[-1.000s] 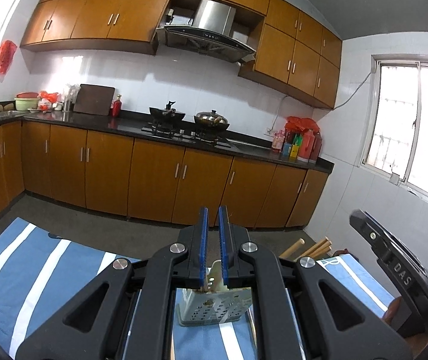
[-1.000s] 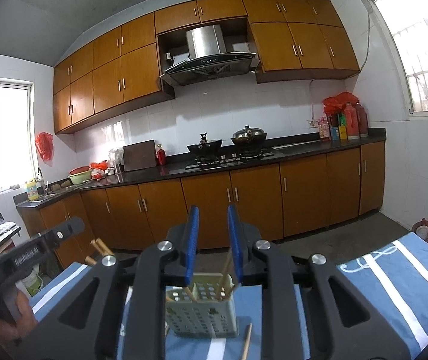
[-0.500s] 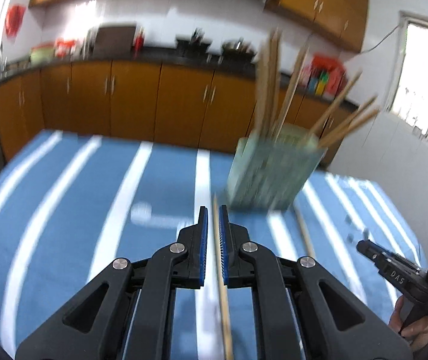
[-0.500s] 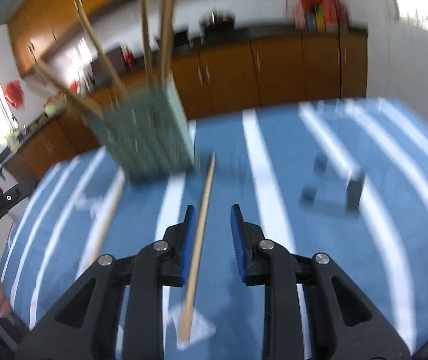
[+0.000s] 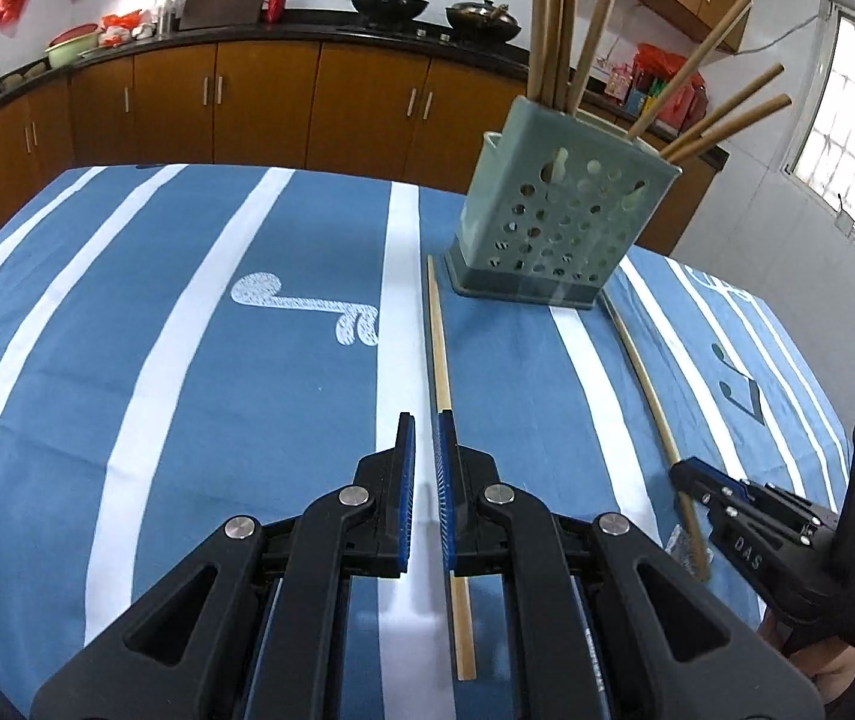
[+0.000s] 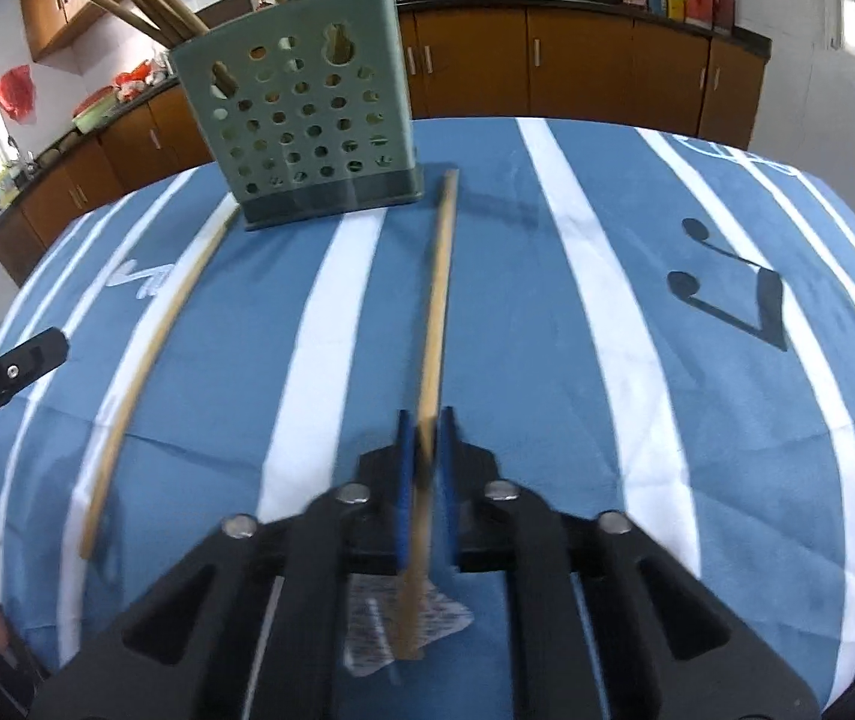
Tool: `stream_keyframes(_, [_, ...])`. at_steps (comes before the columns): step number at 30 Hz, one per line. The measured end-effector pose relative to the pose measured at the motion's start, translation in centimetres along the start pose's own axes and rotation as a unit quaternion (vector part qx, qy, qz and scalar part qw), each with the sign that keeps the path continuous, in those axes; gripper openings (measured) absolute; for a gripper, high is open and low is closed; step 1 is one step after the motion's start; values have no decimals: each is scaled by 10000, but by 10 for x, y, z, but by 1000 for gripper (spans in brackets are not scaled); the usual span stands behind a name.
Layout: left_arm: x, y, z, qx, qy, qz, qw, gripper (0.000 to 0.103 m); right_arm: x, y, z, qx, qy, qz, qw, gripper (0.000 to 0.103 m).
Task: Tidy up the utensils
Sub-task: 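Close the right tool on a chopstick while the left tool grasps another chopstick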
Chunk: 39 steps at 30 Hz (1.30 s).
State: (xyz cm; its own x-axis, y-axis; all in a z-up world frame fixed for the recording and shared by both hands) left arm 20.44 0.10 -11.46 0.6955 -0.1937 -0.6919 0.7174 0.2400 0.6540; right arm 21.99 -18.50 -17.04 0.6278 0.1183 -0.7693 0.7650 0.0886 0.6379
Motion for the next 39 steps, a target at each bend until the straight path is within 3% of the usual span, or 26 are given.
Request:
stream_keyframes(1, [1,-2,1,7,-6,-30,10000,9,1,1,3,41,-7,-6,10000,8])
stream_keyframes(5, [5,-10,5,52,-20,-92,9999,28,5,6,26,332,-203,-24,9992,8])
stream_keyframes(12, [14,-20,13,252,26,-282,9993,28,2,6,79,1076,-540,-23,9927,8])
stream_keyframes(21, [31,-37,15,759,556,-504,9943,26,3,5,80,983,-524,10,9938,8])
stream_keyframes(24, [34,-37,15,924,738,-448,9920,13,4,6,78,943,-491,10,9943,8])
stream_keyframes(26, [36,-33,13,903,755,-469,9919,8,4,7,76,896,-450,8,9950,8])
stream_keyframes(32, [47,-8,-10,584,875,-498,9932,8,9,13,59,635,-261,2,9976,8])
stream_keyframes(39, [58,11,-23,222,589,-474,9969,8,20,25,43,223,-279,43,9994,8])
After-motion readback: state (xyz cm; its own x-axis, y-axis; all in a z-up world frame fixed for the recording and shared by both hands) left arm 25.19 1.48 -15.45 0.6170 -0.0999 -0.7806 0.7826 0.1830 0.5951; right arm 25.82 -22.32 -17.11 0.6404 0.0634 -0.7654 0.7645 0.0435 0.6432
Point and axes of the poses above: each gripper's, at about its wrist camera, not at the fingertips, and x roughly the way its jaws point, z to its right, y to its top, the point moved 9 cm from there along x, roughly the way its jaws point, and after that the axes turned 8 degrees about -x, right-handed, at the moved point
